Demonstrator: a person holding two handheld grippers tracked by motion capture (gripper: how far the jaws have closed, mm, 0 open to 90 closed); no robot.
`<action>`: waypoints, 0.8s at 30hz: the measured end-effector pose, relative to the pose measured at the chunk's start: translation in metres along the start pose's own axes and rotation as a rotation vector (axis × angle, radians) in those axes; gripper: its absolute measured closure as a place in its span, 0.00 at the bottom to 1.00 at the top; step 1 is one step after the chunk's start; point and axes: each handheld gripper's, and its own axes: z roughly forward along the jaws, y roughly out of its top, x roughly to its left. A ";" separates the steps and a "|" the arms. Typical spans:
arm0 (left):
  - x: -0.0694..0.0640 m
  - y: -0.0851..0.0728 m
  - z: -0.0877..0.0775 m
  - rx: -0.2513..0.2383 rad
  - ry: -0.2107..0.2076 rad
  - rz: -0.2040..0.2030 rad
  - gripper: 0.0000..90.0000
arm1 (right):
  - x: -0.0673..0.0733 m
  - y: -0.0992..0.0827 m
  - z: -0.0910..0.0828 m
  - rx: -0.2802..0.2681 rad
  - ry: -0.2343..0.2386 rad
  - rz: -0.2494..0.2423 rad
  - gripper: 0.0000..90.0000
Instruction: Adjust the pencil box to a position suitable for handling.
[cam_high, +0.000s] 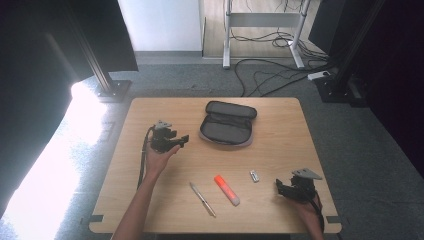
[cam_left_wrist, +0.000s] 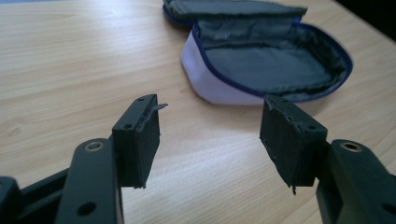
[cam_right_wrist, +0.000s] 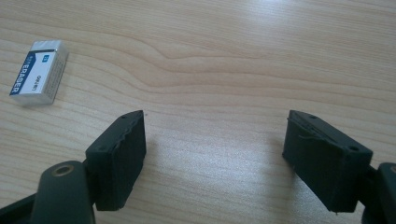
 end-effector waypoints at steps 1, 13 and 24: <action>0.000 0.002 0.001 0.003 0.004 -0.001 0.40 | 0.000 0.000 0.000 0.000 0.000 0.000 0.23; -0.004 0.021 0.014 0.014 -0.031 -0.007 0.40 | 0.000 0.000 0.000 0.000 -0.002 0.001 0.22; -0.005 0.026 0.043 0.065 -0.038 -0.012 0.40 | 0.000 0.000 0.000 0.000 -0.003 -0.001 0.23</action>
